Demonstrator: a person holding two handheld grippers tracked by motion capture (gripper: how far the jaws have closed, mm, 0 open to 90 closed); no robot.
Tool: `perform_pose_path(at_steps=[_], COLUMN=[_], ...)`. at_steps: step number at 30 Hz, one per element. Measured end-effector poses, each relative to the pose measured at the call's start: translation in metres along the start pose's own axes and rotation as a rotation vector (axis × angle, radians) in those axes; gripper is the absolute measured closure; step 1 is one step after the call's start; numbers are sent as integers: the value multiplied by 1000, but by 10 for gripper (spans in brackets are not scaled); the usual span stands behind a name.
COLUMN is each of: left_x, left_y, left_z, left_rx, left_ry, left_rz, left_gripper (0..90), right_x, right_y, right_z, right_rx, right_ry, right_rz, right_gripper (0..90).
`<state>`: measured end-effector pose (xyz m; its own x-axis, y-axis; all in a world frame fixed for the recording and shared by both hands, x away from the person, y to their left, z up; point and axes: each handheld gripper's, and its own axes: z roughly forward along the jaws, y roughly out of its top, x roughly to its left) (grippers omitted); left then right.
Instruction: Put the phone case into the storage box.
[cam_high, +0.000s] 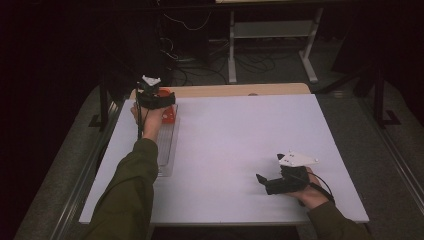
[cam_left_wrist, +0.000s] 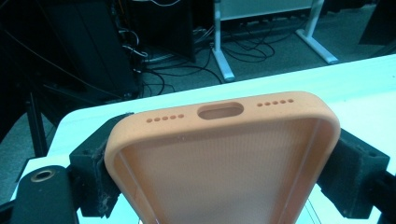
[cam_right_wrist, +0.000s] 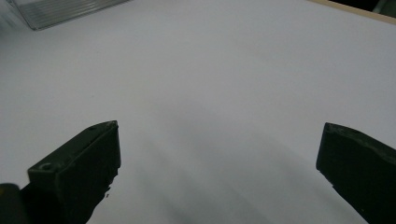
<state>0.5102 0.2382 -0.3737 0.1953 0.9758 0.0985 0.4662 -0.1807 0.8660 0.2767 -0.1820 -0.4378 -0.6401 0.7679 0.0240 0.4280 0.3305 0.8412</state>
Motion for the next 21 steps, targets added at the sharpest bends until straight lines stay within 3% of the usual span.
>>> perform_pose_path(at_steps=[7,8,13,15,21], left_x=[1,2,3,4,5], left_y=[2,2,3,2,2], left_z=[7,7,13,13,14], left_rx=[-15,-3,-24,-15,-28], left_ry=[-6,-10,-12,-12,-21], left_rz=[-14,1,-20,4,-4], left_gripper=[134,134,133,132,131], right_x=[0,0,0,0,0], right_y=[0,0,0,0,0], right_z=[0,0,0,0,0], right_rx=[-2,-2,-2,-3,-3], right_ry=[2,3,4,5,5], right_rz=[-2,-3,-6,-6,-4], right_gripper=[0,0,0,0,0])
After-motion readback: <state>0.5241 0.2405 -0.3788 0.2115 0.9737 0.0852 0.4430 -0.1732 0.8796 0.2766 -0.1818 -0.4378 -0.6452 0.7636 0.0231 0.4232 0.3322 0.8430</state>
